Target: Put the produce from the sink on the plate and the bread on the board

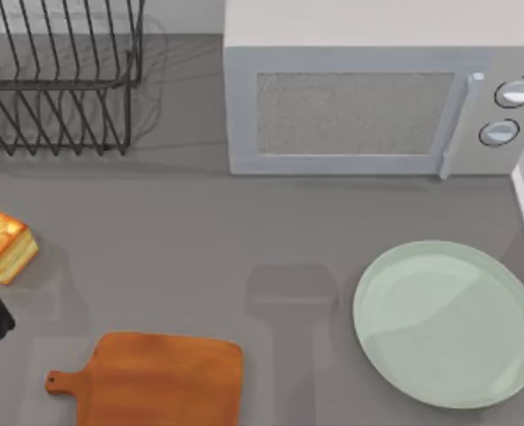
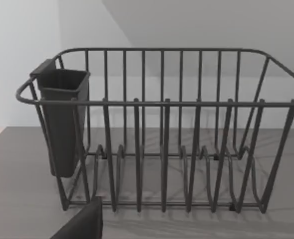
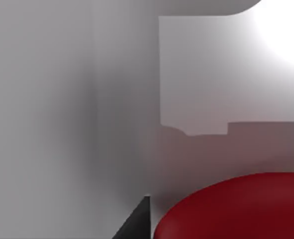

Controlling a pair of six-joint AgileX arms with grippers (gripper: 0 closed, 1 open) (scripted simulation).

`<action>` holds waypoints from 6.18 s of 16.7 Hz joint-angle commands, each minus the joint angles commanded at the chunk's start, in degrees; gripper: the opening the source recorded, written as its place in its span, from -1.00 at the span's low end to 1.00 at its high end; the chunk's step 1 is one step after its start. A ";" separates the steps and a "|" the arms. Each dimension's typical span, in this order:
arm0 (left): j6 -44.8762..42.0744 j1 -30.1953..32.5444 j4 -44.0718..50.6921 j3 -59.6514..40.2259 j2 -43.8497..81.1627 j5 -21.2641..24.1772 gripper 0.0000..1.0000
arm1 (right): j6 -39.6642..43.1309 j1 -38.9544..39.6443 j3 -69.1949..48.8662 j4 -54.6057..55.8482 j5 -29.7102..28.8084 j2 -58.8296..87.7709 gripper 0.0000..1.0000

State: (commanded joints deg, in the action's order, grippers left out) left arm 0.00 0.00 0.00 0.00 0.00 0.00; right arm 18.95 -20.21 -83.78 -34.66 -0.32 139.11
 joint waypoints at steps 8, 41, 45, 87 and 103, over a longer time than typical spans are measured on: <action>0.00 0.00 0.00 0.00 0.00 0.00 1.00 | -0.52 0.10 -1.91 -4.18 0.96 -5.23 -1.00; 0.00 0.00 0.00 0.00 0.00 0.00 1.00 | -37.86 35.63 6.75 -34.23 -0.15 -37.19 -1.00; 0.00 0.00 0.00 0.00 0.00 0.00 1.00 | -44.35 43.88 7.25 -34.44 0.14 -40.04 -1.00; 0.00 0.00 0.00 0.00 0.00 0.00 1.00 | -38.68 39.40 30.43 -13.29 0.31 -72.40 1.00; 0.00 0.00 0.00 0.00 0.00 0.00 1.00 | -18.99 20.25 83.68 34.57 0.32 -139.01 1.00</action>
State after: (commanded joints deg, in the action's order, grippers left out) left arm 0.00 0.00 0.00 0.00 0.00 0.00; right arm -0.04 0.04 -0.10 -0.10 0.00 0.11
